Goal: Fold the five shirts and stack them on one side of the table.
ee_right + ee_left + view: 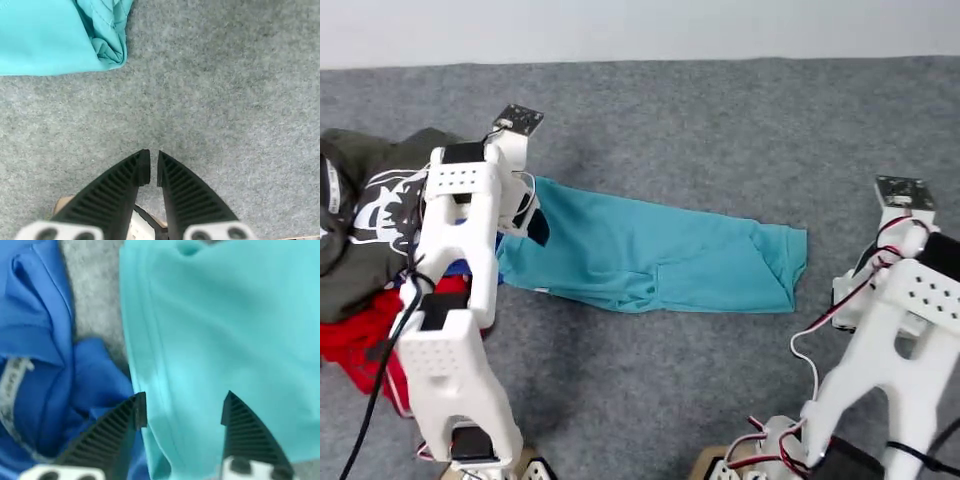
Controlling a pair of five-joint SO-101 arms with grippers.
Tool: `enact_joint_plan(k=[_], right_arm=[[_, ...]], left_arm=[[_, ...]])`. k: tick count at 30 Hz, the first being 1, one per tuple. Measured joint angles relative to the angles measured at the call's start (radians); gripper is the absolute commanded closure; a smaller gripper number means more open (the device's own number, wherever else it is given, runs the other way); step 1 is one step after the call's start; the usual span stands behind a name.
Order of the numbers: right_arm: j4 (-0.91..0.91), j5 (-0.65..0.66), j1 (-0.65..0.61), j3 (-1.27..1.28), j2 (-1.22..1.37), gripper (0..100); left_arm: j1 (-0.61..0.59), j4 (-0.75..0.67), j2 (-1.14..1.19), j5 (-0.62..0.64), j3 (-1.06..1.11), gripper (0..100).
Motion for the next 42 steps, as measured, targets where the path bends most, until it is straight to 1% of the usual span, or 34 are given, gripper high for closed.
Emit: enact_joint_plan(k=[3,7,19,22,25,42], right_arm=[[0.0,0.0,0.0,0.0,0.0,96.0],[0.0,0.0,0.0,0.003,0.0,96.0],[0.0,0.0,0.0,0.041,0.0,96.0],[-0.002,0.0,0.0,0.069,0.0,96.0],[-0.002,0.0,0.0,0.084,0.0,96.0],[-0.002,0.0,0.0,0.084,0.0,96.0]], left_arm=[[0.0,0.008,0.064,0.0,-0.092,75],[-0.011,0.058,0.161,0.0,-0.242,75],[-0.031,0.269,0.486,0.006,-0.652,76],[-0.031,0.308,0.542,0.006,-0.741,80],[-0.021,0.319,0.557,0.0,-0.775,83],[0.11,0.322,0.56,0.005,-0.776,100]])
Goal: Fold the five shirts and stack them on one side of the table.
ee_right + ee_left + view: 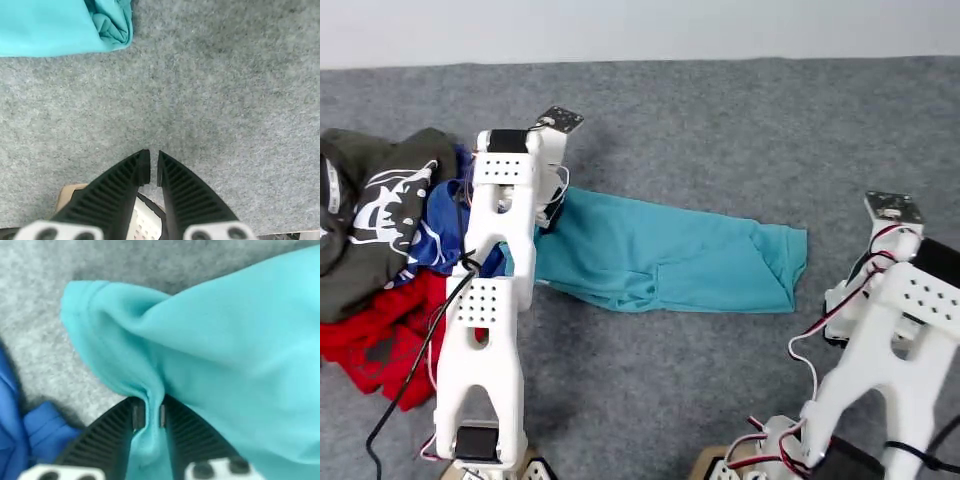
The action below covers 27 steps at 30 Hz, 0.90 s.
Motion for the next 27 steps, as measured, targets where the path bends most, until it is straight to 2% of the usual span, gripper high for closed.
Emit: enact_joint_plan(k=[10,16,20,27], right_arm=[[0.0,0.0,0.0,0.0,0.0,96.0],[0.0,0.0,0.0,0.0,-0.046,96.0],[0.0,0.0,0.0,0.0,-0.118,96.0],[0.0,0.0,0.04,0.0,-0.173,96.0]], left_arm=[[0.046,-0.003,-0.044,0.002,0.028,100],[0.14,-0.003,-0.258,0.002,0.157,100],[0.215,-0.002,-0.39,0.057,0.183,100],[0.348,-0.002,-0.463,0.077,0.183,100]])
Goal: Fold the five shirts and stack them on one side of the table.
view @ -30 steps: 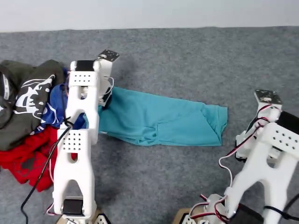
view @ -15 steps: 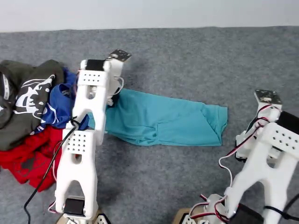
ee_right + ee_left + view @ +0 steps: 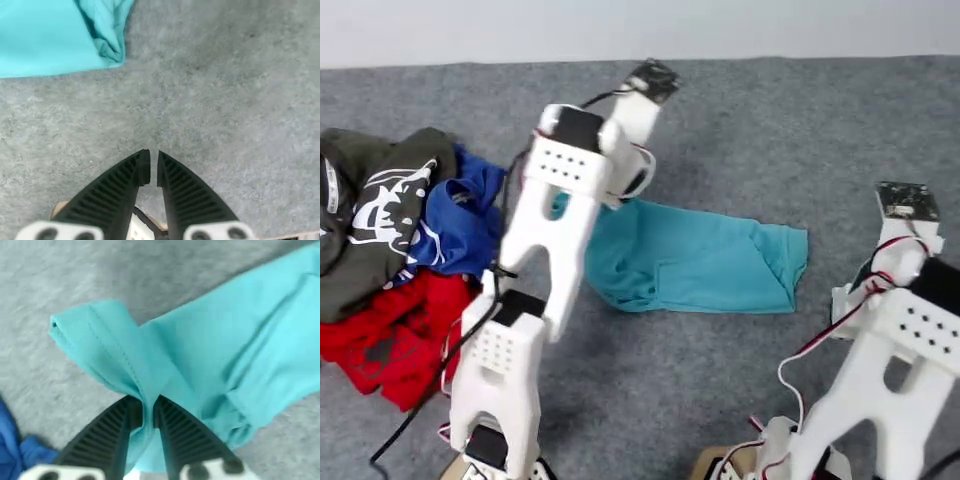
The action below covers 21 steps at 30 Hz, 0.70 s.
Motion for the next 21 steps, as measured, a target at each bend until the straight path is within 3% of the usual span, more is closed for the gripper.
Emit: enact_joint_plan(k=[9,15,21], right_arm=[[0.0,0.078,0.206,0.025,-0.002,96.0],[-0.005,0.106,0.261,0.081,-0.005,96.0],[-0.005,0.109,0.285,0.086,-0.005,96.0]], left_arm=[[0.124,-0.005,0.0,0.0,0.003,100],[0.218,-0.008,0.083,0.0,-0.003,100],[0.264,-0.006,0.227,0.023,-0.181,100]])
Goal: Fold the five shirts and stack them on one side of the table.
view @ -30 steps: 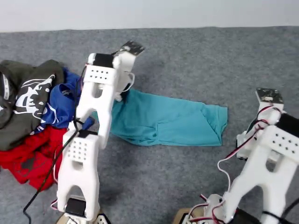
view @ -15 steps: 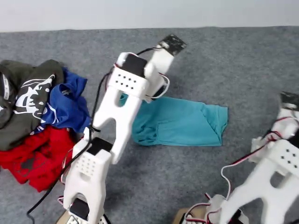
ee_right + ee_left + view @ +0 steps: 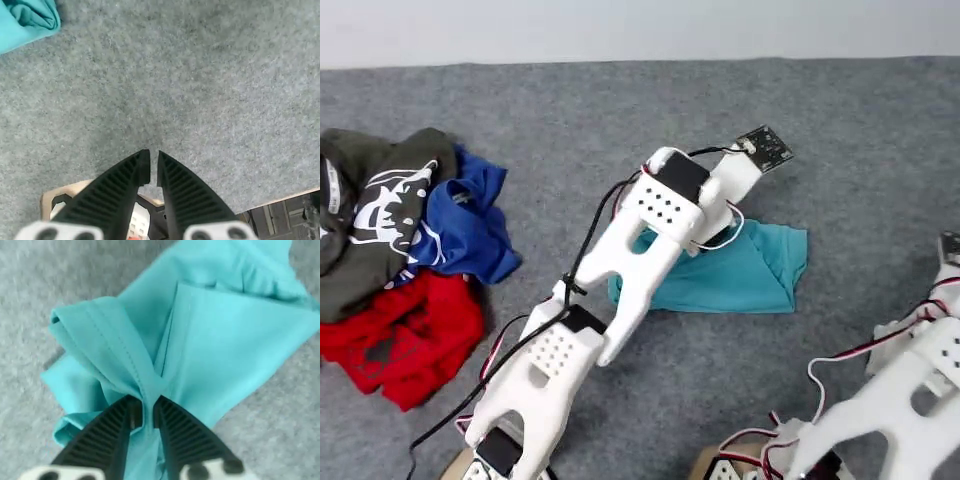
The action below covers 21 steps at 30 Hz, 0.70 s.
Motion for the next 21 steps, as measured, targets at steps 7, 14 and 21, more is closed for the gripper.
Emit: enact_joint_plan(k=[7,14,21], right_arm=[[0.0,0.0,0.003,0.0,0.0,96.0],[0.0,0.0,0.003,0.0,0.0,96.0],[0.0,0.0,0.003,0.0,-0.002,96.0]], left_arm=[[0.064,0.005,0.086,0.018,-0.166,100],[0.103,0.006,0.087,0.021,-0.189,100],[0.109,-0.012,0.087,0.048,-0.189,100]])
